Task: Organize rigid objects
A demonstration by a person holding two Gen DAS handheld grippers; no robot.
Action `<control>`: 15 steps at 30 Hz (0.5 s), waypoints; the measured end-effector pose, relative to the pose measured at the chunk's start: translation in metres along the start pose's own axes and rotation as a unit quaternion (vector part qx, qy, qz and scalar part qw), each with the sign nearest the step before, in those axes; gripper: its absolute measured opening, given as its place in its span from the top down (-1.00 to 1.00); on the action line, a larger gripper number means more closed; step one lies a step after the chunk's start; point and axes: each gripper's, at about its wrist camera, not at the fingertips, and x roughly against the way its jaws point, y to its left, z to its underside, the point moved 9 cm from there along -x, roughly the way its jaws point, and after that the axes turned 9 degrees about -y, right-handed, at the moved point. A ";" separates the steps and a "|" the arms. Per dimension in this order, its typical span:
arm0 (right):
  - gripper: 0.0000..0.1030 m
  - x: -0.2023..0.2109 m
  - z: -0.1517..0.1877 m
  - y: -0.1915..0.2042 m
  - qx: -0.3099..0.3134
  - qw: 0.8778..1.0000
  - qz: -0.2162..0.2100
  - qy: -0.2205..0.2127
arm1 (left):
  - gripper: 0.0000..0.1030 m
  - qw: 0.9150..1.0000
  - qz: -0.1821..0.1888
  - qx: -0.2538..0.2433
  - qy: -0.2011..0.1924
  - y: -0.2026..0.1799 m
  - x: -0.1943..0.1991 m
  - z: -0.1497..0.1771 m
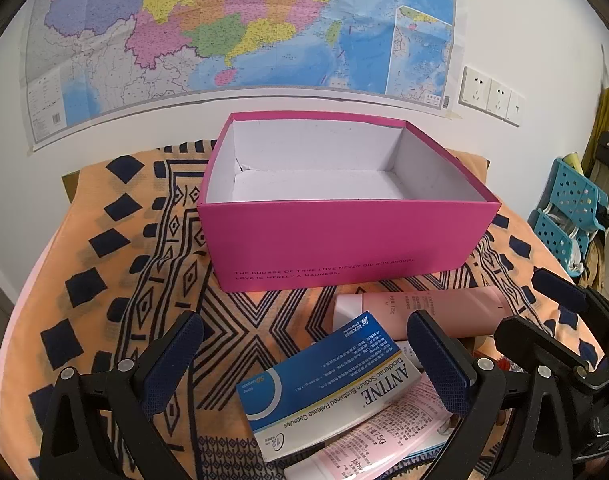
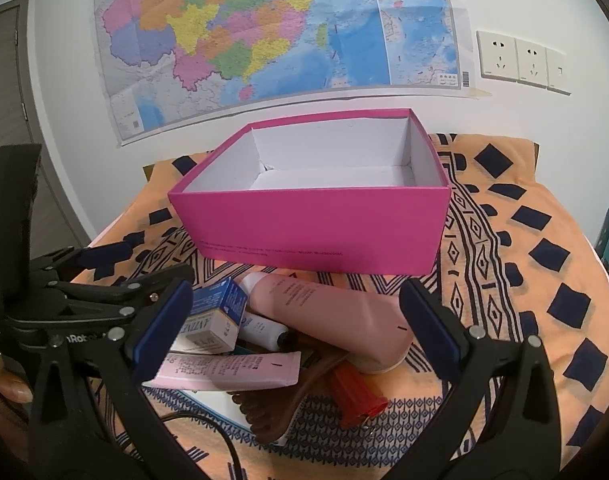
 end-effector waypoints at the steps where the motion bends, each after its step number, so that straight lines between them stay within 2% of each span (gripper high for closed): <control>1: -1.00 0.000 0.000 0.000 0.000 1.000 0.000 0.000 | -1.00 1.000 0.001 0.000 0.000 0.000 0.000 0.000; 15: -1.00 -0.003 0.003 0.002 0.003 1.000 -0.006 0.006 | -1.00 1.000 0.000 0.002 0.005 0.003 -0.003 0.003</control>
